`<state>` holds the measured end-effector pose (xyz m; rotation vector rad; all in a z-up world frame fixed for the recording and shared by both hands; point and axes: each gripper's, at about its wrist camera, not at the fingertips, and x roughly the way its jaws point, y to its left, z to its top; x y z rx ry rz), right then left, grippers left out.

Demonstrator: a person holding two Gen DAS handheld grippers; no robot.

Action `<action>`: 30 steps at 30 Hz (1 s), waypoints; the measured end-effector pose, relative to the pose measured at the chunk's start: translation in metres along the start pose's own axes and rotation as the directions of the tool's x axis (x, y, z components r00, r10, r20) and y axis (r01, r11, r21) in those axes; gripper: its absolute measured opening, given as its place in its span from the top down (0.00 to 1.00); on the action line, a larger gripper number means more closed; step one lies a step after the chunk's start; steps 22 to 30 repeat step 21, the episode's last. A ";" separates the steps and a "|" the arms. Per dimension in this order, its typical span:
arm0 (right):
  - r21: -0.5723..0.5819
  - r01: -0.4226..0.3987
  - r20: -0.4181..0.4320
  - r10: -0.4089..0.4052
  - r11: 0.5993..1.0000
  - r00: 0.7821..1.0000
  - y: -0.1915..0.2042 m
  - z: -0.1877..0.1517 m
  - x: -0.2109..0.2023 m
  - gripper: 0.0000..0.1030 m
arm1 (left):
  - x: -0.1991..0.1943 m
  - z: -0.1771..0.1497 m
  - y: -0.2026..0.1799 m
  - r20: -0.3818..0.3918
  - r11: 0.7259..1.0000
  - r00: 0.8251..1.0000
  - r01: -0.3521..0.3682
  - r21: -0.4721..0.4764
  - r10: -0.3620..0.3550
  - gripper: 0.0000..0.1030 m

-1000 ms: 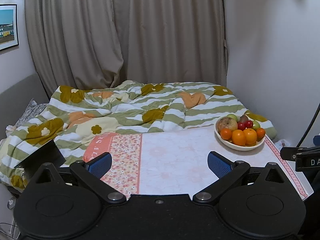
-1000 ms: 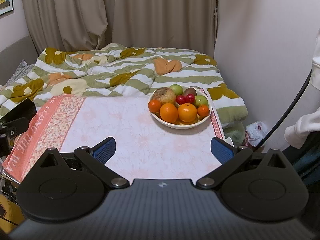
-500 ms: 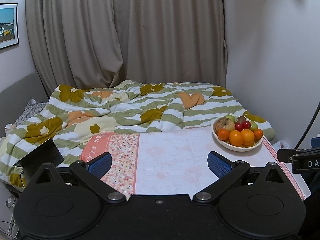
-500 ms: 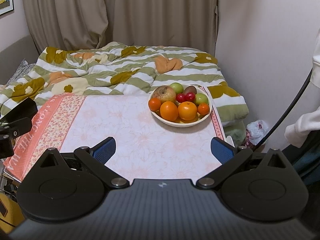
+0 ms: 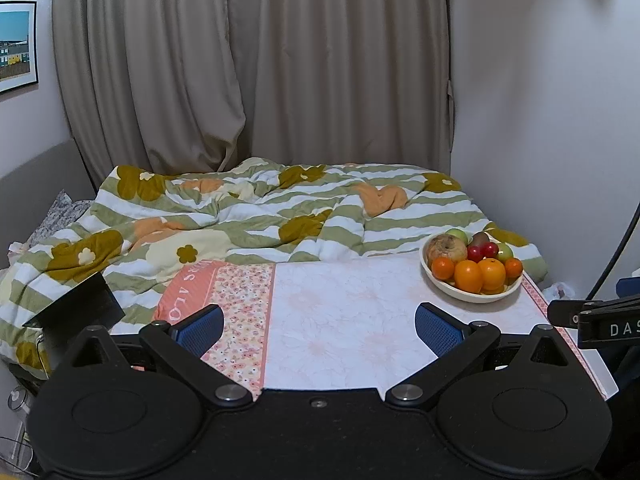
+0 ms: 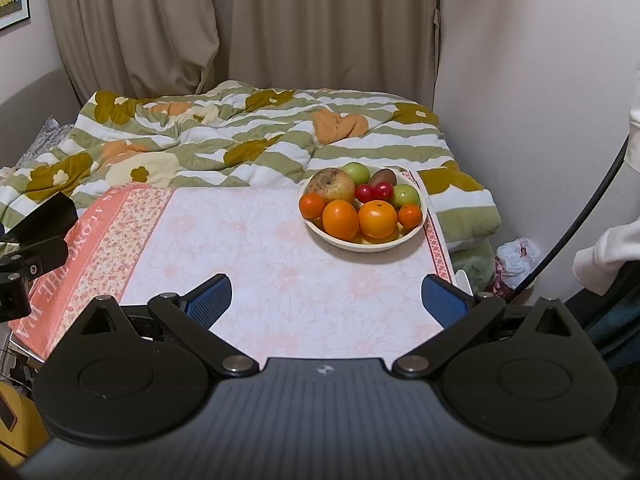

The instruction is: Organize fruits

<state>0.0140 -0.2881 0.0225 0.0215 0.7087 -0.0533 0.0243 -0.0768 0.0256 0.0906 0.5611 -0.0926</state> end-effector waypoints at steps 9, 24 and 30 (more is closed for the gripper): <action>0.000 0.000 0.000 0.000 1.000 1.000 0.000 0.001 0.001 0.00 | 0.001 0.000 0.001 0.003 1.000 1.000 -0.018 -0.003 0.018 0.00; 0.001 -0.003 -0.006 0.003 1.000 1.000 0.000 0.001 0.001 0.00 | 0.005 0.001 0.005 0.004 1.000 1.000 -0.024 -0.018 0.024 0.00; 0.001 -0.003 -0.006 0.003 1.000 1.000 0.000 0.001 0.001 0.00 | 0.005 0.001 0.005 0.004 1.000 1.000 -0.024 -0.018 0.024 0.00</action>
